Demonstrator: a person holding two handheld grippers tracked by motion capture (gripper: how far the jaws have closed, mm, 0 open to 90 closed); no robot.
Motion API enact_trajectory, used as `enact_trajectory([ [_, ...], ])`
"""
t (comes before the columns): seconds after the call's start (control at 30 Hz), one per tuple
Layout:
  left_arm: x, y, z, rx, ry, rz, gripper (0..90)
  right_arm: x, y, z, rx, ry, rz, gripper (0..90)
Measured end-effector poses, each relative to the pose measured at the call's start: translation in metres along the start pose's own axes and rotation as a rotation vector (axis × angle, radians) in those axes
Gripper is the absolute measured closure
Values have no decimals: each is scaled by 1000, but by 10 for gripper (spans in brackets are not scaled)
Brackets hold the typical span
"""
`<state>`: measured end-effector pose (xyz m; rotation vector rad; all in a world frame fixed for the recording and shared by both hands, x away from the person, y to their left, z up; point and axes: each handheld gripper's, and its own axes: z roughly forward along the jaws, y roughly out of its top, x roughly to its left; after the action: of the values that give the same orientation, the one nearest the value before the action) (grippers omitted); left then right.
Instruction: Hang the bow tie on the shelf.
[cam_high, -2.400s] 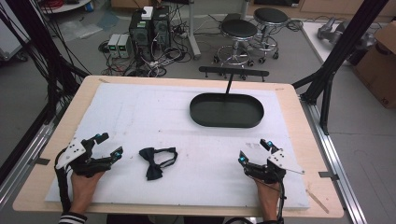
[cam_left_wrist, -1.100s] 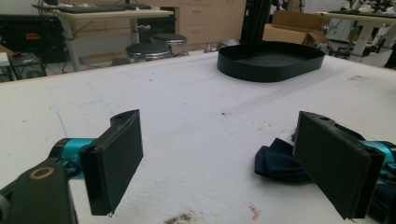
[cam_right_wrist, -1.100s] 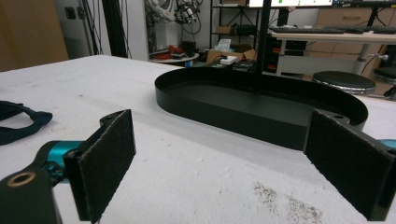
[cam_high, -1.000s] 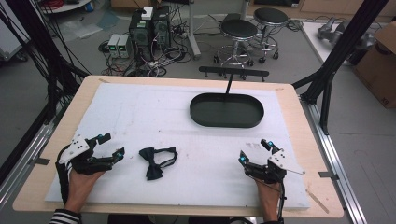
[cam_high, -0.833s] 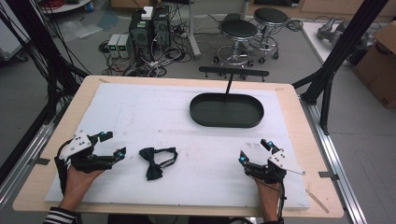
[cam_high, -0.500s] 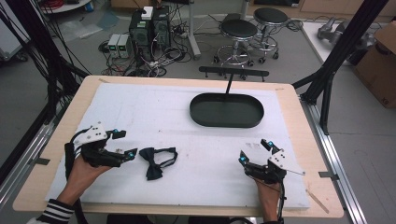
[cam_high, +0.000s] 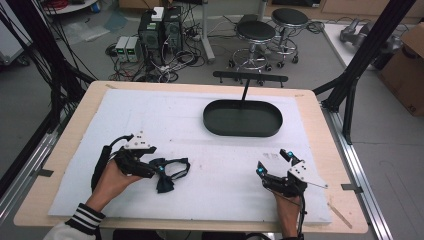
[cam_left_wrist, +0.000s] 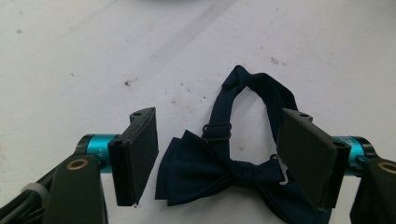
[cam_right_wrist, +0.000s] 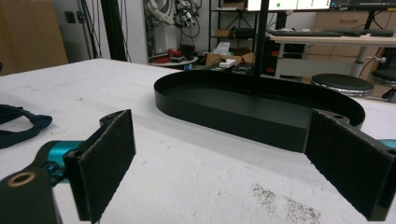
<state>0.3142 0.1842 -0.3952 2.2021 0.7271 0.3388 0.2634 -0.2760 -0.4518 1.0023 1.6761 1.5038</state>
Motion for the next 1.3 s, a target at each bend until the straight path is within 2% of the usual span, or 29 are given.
enact_trajectory([
  [0.03,-1,1,6,27,-13,-12,296,0,0,0,0,0,1,82],
  [0.3,-3,5,20,92,-51,-78,303,-2,0,-1,-9,-1,11,82],
  [0.4,-3,5,25,127,-34,-67,318,-2,0,-1,-11,-2,15,82],
  [0.5,-3,5,26,134,-55,-66,445,-2,0,-1,-12,1,15,82],
  [0.53,-3,6,26,145,-57,-63,444,-2,0,-1,-12,0,16,82],
  [0.6,-4,7,30,167,-16,-44,430,-2,0,-1,-12,1,20,82],
  [0.67,-4,7,32,179,-16,-46,430,-2,0,-1,-11,-1,26,82],
  [0.73,-6,7,35,217,-5,-25,430,-3,0,-1,-17,-3,19,82],
  [0.8,-7,7,37,224,-3,-23,444,-2,0,-1,-13,-1,26,82],
  [0.83,-7,9,38,251,4,5,462,-2,0,-1,-12,-1,26,82],
  [0.93,-9,13,40,245,7,-2,505,-3,0,-1,-15,-2,26,82],
  [1.03,-10,14,42,262,23,2,559,-3,0,-2,-16,-3,32,82],
  [1.2,-12,14,46,289,45,19,557,-4,-1,-2,-18,-3,38,82],
  [1.3,-12,14,47,296,52,23,613,-4,-1,-2,-21,-5,36,82],
])
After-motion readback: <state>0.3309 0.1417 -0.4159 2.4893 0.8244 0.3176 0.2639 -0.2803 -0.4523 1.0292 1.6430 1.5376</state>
